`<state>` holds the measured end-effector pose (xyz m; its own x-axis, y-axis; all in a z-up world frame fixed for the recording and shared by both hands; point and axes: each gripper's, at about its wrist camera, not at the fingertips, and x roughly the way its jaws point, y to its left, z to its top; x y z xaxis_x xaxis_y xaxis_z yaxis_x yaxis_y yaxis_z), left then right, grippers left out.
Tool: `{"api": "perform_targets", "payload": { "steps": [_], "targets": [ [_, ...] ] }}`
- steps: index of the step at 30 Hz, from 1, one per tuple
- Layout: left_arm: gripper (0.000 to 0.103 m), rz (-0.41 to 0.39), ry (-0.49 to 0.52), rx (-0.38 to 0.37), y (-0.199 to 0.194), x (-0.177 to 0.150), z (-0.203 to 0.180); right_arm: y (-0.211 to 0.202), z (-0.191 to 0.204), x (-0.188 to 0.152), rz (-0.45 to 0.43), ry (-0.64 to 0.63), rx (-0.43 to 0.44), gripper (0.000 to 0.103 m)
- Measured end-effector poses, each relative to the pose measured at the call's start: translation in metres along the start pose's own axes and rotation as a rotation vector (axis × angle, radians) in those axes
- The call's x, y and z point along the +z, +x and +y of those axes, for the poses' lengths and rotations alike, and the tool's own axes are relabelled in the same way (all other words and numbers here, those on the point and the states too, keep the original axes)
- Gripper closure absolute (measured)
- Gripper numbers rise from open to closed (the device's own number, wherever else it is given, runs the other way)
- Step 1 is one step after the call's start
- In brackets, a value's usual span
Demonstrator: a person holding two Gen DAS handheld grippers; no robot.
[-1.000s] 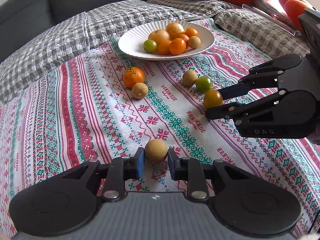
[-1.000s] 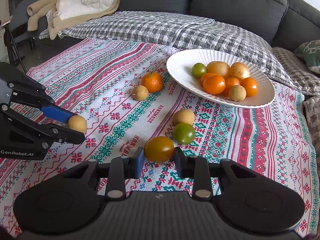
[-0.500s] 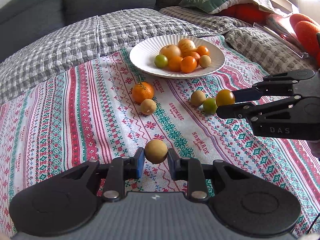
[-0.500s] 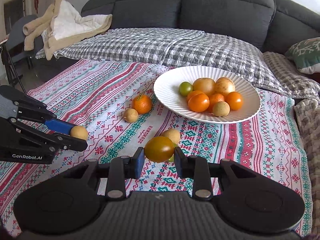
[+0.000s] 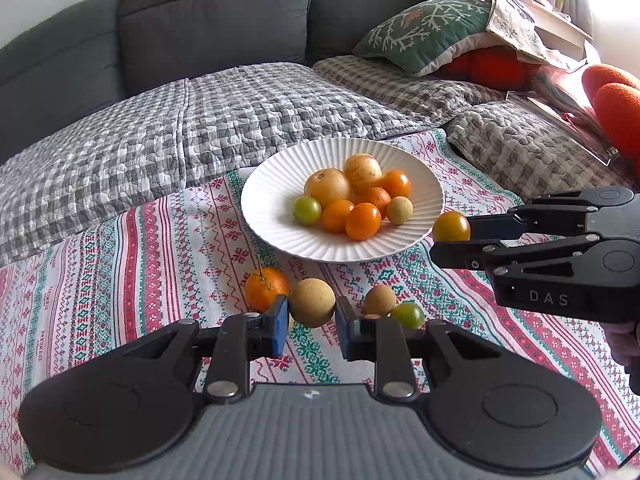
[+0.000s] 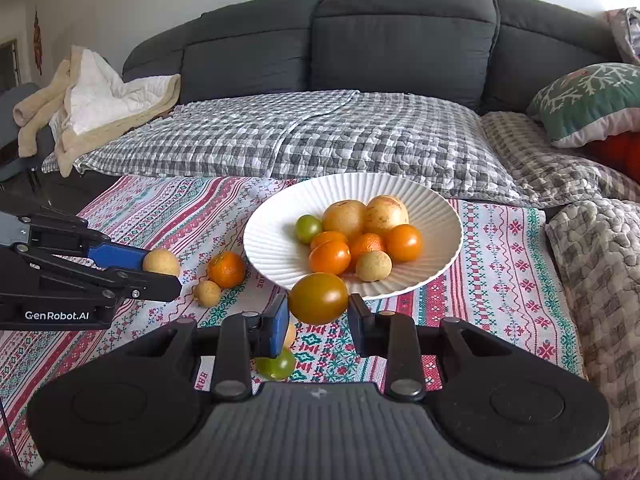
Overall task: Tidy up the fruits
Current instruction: 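Carry both fruits onto the white plate and open both tools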
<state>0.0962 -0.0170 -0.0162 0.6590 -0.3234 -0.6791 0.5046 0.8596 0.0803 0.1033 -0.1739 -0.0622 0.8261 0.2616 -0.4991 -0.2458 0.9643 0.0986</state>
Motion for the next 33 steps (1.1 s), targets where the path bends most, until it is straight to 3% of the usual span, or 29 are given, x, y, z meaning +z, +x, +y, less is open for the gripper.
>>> {"api": "perform_targets", "payload": {
  "steps": [14, 33],
  "targets": [
    [0.088, 0.018, 0.037, -0.027, 0.052, 0.04, -0.002, 0.022, -0.04, 0.016, -0.016, 0.02, -0.064, 0.074],
    [0.088, 0.069, 0.04, -0.037, 0.094, 0.052, 0.002, 0.045, -0.05, 0.022, 0.033, -0.05, -0.075, 0.074]
  ]
}}
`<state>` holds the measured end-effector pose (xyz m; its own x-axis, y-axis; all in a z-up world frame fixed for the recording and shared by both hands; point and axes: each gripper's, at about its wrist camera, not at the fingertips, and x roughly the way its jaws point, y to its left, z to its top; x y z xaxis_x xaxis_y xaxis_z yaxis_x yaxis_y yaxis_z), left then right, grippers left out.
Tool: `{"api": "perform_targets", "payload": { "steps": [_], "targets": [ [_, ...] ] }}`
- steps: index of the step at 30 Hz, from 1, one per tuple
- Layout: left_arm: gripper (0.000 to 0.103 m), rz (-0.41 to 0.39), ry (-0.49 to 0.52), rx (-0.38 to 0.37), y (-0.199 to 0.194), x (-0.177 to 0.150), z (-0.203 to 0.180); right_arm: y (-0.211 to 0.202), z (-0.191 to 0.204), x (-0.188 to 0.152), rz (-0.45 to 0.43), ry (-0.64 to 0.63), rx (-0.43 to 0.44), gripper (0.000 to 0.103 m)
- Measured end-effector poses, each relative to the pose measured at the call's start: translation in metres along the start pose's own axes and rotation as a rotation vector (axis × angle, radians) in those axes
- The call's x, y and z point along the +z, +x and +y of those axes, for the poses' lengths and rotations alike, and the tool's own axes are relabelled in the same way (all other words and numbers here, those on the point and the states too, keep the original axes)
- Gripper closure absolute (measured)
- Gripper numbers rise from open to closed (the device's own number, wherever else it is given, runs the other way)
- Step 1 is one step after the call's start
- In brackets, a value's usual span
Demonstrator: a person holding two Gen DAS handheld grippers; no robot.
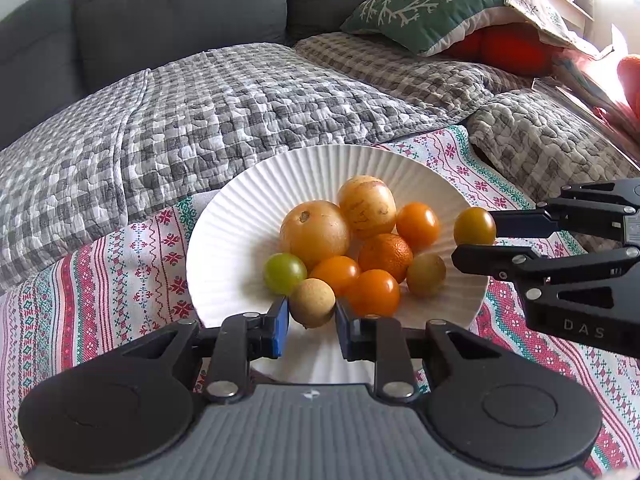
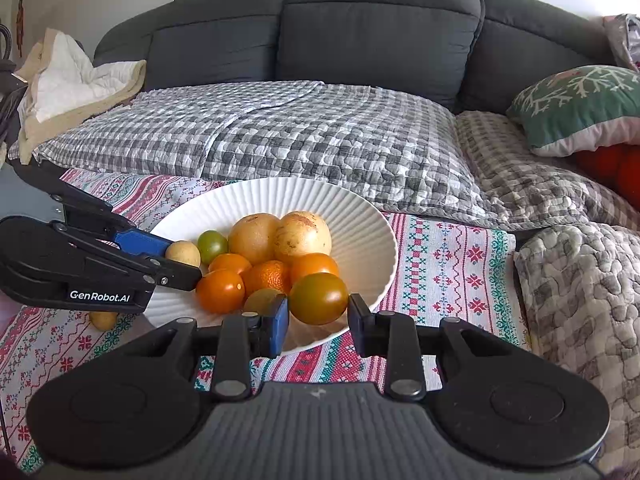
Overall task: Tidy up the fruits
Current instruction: 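Carry both fruits onto the white plate and open both tools, then withdraw both tools from the plate toward the remaining fruits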
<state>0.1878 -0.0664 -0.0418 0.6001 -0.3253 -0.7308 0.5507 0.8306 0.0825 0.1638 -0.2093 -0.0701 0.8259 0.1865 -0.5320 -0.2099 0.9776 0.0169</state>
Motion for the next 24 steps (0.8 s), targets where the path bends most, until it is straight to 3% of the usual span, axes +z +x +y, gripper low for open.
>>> {"api": "perform_targets", "payload": {
  "steps": [9, 16, 24],
  "targets": [
    [0.086, -0.01, 0.012, 0.004, 0.0, -0.001, -0.001, 0.002, 0.003, 0.002, 0.004, -0.013, -0.001, 0.074],
    [0.056, -0.032, 0.018, 0.032, -0.008, -0.001, 0.0, -0.007, 0.003, 0.009, -0.014, -0.005, -0.004, 0.067],
    [0.044, -0.048, 0.009, 0.024, -0.024, -0.005, -0.004, -0.02, 0.004, 0.011, -0.025, 0.0, -0.006, 0.06]
  ]
}}
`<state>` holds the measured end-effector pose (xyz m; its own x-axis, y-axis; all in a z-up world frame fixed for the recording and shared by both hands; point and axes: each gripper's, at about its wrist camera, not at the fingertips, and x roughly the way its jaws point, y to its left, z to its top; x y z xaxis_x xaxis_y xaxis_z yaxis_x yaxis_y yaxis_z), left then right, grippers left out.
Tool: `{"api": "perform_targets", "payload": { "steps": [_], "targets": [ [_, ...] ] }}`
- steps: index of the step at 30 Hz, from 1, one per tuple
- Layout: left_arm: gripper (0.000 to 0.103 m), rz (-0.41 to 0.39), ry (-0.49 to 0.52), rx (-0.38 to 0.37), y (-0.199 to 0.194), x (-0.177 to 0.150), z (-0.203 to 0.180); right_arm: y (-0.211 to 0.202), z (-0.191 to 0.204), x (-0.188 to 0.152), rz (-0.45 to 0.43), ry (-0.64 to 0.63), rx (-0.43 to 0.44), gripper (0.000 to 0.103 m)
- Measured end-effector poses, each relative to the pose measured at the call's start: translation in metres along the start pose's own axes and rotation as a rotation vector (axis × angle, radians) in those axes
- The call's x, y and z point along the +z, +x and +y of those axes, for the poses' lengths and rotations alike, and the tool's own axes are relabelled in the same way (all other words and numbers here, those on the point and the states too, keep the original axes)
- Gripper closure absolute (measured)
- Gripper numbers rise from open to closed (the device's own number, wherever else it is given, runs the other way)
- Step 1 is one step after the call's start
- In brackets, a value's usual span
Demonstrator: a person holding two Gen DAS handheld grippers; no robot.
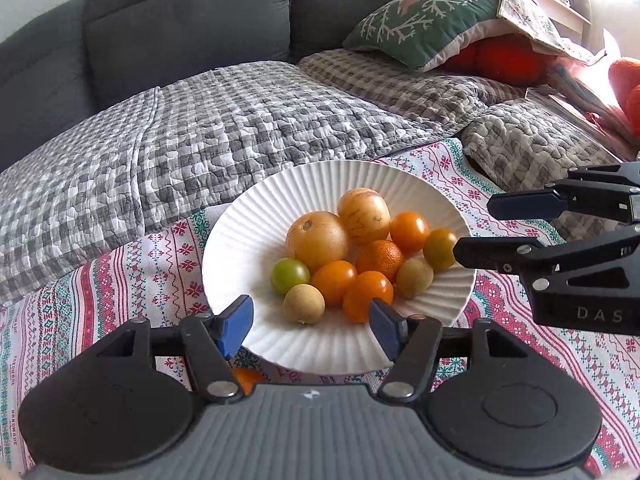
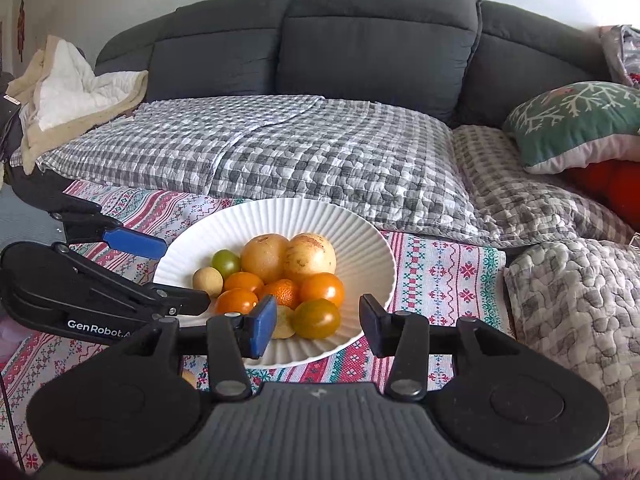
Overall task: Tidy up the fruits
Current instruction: 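Withdraw both tools from the plate toward the remaining fruits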
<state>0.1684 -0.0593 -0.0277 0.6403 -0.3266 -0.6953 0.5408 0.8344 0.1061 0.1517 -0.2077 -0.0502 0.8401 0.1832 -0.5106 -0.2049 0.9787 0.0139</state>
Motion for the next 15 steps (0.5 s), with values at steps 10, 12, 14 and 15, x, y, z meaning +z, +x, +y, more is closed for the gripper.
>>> {"api": "perform_targets", "payload": {
  "steps": [10, 12, 14, 15],
  "targets": [
    [0.033, -0.012, -0.005, -0.009, -0.025, -0.012, -0.006, -0.02, 0.004, -0.004, -0.006, 0.037, 0.004, 0.053],
    [0.032, -0.014, -0.012, -0.012, -0.03, -0.015, -0.006, -0.023, 0.005, -0.005, -0.006, 0.045, 0.006, 0.052],
    [0.031, -0.015, -0.011, -0.013, -0.034, -0.017, -0.007, -0.026, 0.008, -0.006, -0.005, 0.046, 0.007, 0.05],
    [0.031, -0.017, -0.01, -0.012, -0.037, -0.019, -0.007, -0.027, 0.01, -0.007, -0.004, 0.046, 0.007, 0.05]
  ]
}}
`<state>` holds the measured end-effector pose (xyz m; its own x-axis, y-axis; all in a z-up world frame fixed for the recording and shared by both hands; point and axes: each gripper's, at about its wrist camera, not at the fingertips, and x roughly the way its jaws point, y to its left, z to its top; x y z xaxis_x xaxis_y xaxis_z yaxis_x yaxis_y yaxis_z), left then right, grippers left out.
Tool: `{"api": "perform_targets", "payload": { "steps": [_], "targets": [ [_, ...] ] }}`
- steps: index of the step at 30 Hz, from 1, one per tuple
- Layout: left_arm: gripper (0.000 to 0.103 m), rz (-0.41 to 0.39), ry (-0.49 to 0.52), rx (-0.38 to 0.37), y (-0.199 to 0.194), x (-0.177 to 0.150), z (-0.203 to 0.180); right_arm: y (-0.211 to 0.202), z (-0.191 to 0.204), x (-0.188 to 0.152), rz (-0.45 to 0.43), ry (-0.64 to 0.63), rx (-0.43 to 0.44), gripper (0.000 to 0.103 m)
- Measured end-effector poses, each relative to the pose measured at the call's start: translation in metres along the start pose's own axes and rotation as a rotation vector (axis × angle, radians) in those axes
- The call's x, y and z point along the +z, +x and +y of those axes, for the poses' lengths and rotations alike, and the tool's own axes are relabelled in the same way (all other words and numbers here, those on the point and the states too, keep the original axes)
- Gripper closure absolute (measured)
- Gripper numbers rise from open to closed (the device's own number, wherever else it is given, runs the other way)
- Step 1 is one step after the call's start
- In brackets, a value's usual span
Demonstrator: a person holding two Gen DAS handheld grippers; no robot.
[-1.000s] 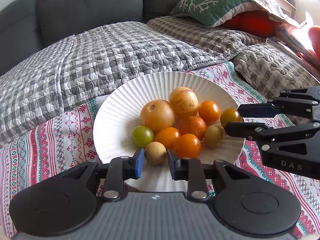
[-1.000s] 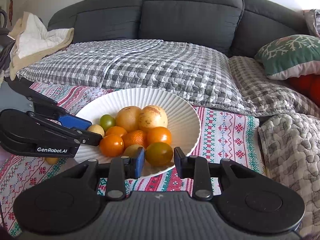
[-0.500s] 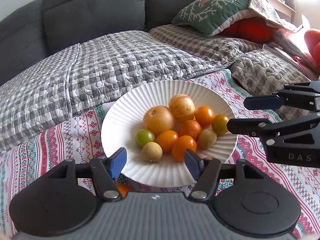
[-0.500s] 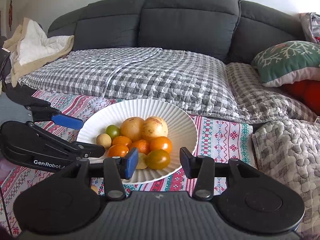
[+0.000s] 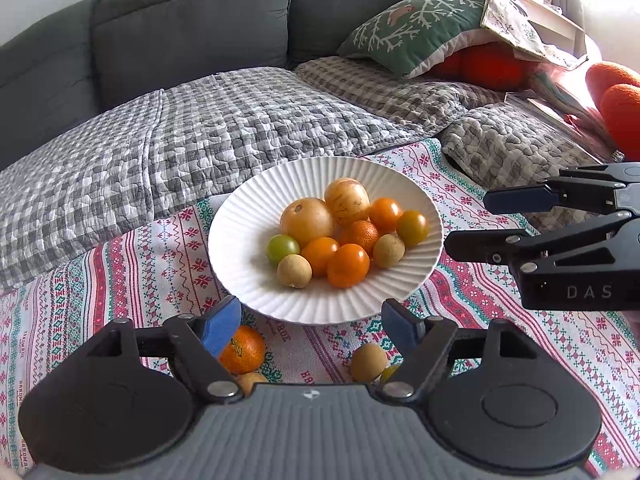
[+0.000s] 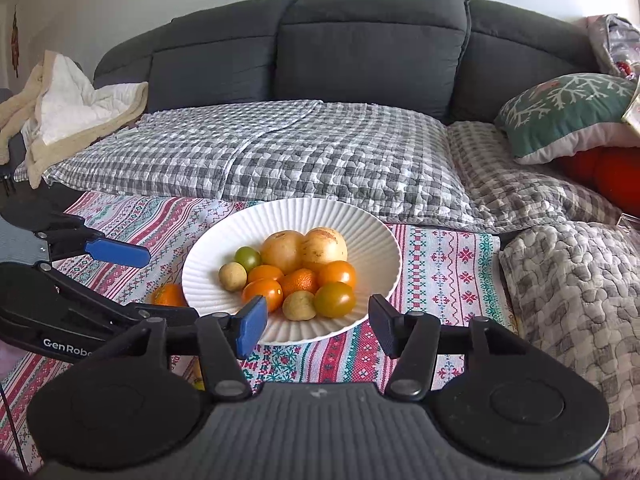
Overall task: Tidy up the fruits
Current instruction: 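Withdraw both tools from the plate toward the remaining fruits, then grasp a pale brown round fruit with the left tool while the right tool grasps the green tomato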
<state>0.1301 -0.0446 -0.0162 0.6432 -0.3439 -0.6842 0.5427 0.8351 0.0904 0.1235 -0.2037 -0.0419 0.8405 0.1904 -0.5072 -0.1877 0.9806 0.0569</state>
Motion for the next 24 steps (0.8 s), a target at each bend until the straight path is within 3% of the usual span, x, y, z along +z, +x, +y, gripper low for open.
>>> {"api": "perform_targets", "payload": {
  "steps": [18, 24],
  "targets": [
    [0.021, 0.003, -0.029, 0.029, -0.038, -0.032, 0.003, -0.021, 0.029, -0.013, 0.019, 0.016, 0.019, 0.039],
    [0.012, 0.004, -0.051, 0.041, -0.048, -0.043, 0.01, -0.025, 0.042, -0.018, 0.027, 0.002, 0.029, 0.032]
  ]
}}
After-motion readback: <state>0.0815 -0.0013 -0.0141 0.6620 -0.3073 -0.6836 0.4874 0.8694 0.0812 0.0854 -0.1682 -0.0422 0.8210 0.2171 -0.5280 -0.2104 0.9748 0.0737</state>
